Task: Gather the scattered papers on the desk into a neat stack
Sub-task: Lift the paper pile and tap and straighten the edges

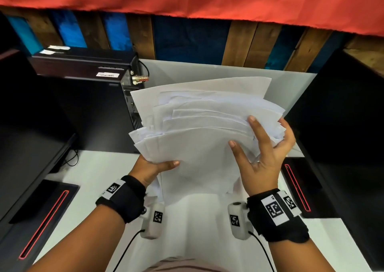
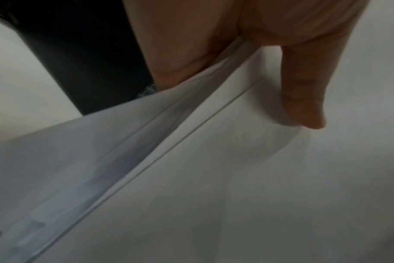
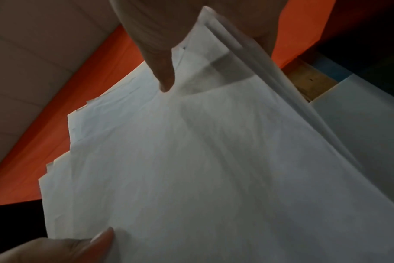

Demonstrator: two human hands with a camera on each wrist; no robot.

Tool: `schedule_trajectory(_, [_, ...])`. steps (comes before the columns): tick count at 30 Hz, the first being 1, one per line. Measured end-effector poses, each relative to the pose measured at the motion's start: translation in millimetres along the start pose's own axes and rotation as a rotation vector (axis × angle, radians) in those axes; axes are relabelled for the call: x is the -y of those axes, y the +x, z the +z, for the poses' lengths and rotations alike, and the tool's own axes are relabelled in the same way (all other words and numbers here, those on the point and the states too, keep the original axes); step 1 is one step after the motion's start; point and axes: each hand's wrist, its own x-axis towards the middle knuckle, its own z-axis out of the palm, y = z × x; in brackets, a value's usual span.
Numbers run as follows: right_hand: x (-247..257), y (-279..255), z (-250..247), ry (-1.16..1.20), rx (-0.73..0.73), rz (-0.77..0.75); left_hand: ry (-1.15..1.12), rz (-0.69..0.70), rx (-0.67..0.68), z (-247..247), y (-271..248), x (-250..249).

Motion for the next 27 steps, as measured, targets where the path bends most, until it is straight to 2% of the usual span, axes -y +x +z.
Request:
schedule_trajectory(5, [-1.2,2.4,-1.1,0.036,0.038,0.071,-0.007,-0.021,0.019,-2.7,0.4,-0.5])
schedule_trajectory(12, [6.4,8.1,-3.8,-0.03,0.115,0.012,-0.033,-0.034,0.029,-5.9,-0.4,0.5])
schedule_trajectory(15, [12.0,11.2,-6.2,-0.192,0.016,-0.044,-0.046,-0.031,0.027,-7.3,-0.2,0.4])
schedule_trajectory(17, [19.9,11.6,-5.0,-0.345,-0.094,-0.178,-0.04,-0.019,0.035,-7.1,-1.3,0.2])
schedule_trajectory(19, [29.5,10.4,0.3,-0.434,-0.141,-0.274,-0.033,-0.007,0.041,-6.6,-2.2,0.2])
schedule_trajectory(21, [38.3,6.9,8.3,-0.46,-0.087,-0.305,-0.023,-0.009,0.045,-6.2,-3.1,0.1])
schedule_trajectory(27, [58.6,-1.0,29.6,-0.446,0.254,-0.33,-0.034,-0.035,0.098,-8.1,-5.2,-2.1])
